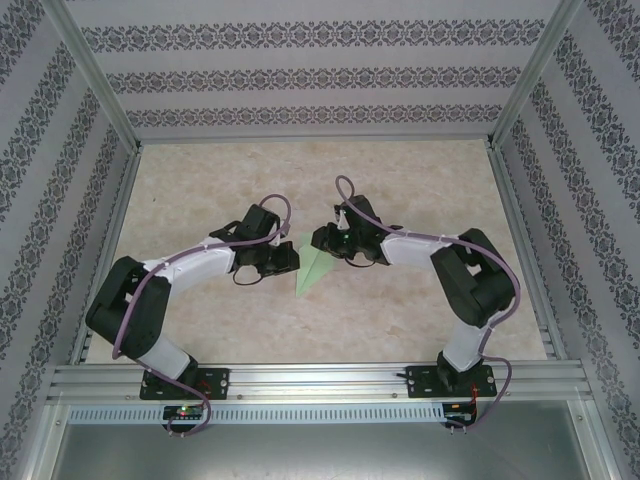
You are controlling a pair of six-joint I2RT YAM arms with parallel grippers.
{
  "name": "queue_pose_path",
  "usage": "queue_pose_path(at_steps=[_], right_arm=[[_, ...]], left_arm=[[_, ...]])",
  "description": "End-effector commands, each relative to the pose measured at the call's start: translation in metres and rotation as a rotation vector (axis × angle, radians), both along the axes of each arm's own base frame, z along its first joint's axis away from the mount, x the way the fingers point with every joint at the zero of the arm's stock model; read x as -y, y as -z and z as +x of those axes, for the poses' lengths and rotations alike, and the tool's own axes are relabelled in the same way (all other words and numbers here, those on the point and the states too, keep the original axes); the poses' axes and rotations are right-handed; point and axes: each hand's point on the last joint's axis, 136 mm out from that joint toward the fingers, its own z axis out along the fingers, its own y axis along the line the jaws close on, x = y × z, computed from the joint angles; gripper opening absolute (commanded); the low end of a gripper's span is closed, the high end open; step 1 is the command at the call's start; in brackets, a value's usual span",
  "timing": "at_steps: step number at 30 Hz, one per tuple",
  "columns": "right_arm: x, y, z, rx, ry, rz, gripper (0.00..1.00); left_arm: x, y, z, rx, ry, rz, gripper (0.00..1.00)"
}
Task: Fold a paper plane with a square sheet of paper (pick it up from the middle)
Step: Fourth fold the wing at the center of the table.
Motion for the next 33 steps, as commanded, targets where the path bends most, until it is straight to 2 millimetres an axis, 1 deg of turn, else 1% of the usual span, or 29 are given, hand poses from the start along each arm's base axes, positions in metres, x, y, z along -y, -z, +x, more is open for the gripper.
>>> queue_pose_path(at_steps=[1, 3, 4, 5, 7, 11, 13, 15, 17, 19, 21, 23, 24, 25, 26, 28, 30, 33], right_arm=[[0.019, -0.001, -0.005, 0.029, 0.039, -0.050, 0.29], [0.031, -0.005, -0.006, 0.052, 0.075, -0.076, 0.35], [0.035, -0.006, -0.007, 0.060, 0.090, -0.089, 0.37], [0.040, -0.008, -0.006, 0.067, 0.109, -0.104, 0.37], [0.043, -0.015, -0.005, 0.090, 0.115, -0.124, 0.36], [0.057, -0.043, -0.008, 0.201, 0.132, -0.252, 0.37], [0.066, -0.058, -0.011, 0.255, 0.143, -0.304, 0.37], [0.080, -0.072, -0.013, 0.317, 0.189, -0.370, 0.36], [0.103, -0.080, -0.017, 0.380, 0.288, -0.459, 0.36], [0.117, -0.086, -0.022, 0.426, 0.362, -0.455, 0.37], [0.127, -0.085, -0.026, 0.442, 0.429, -0.408, 0.38], [0.136, -0.076, -0.030, 0.419, 0.484, -0.362, 0.40], [0.144, -0.067, -0.034, 0.375, 0.533, -0.338, 0.45], [0.149, -0.058, -0.036, 0.326, 0.565, -0.311, 0.52], [0.148, -0.047, -0.039, 0.277, 0.560, -0.261, 0.56], [0.137, -0.033, -0.041, 0.214, 0.486, -0.164, 0.57], [0.126, -0.020, -0.044, 0.146, 0.429, -0.113, 0.57], [0.098, -0.010, -0.045, 0.082, 0.298, -0.086, 0.55]], left_arm=[[0.001, -0.005, 0.009, 0.022, 0.003, 0.016, 0.11], [0.002, -0.010, 0.012, 0.035, -0.001, 0.017, 0.11], [0.001, -0.012, 0.013, 0.041, -0.004, 0.021, 0.11], [-0.001, -0.014, 0.014, 0.049, -0.012, 0.030, 0.11], [-0.008, -0.018, 0.016, 0.076, -0.034, 0.056, 0.11], [-0.026, -0.029, 0.024, 0.173, -0.109, 0.106, 0.10], [-0.031, -0.033, 0.026, 0.202, -0.137, 0.117, 0.10], [-0.034, -0.035, 0.028, 0.220, -0.159, 0.114, 0.10], [-0.030, -0.035, 0.031, 0.222, -0.162, 0.099, 0.12], [-0.025, -0.033, 0.034, 0.205, -0.150, 0.090, 0.13], [-0.020, -0.030, 0.037, 0.190, -0.138, 0.092, 0.13], [-0.018, -0.025, 0.040, 0.176, -0.137, 0.102, 0.15], [-0.016, -0.023, 0.042, 0.169, -0.133, 0.104, 0.17], [-0.014, -0.020, 0.043, 0.162, -0.126, 0.107, 0.18], [-0.013, -0.017, 0.044, 0.151, -0.124, 0.117, 0.19], [-0.009, -0.011, 0.047, 0.130, -0.107, 0.138, 0.20], [-0.003, -0.006, 0.048, 0.116, -0.083, 0.173, 0.22], [0.002, 0.000, 0.047, 0.114, -0.054, 0.227, 0.22]])
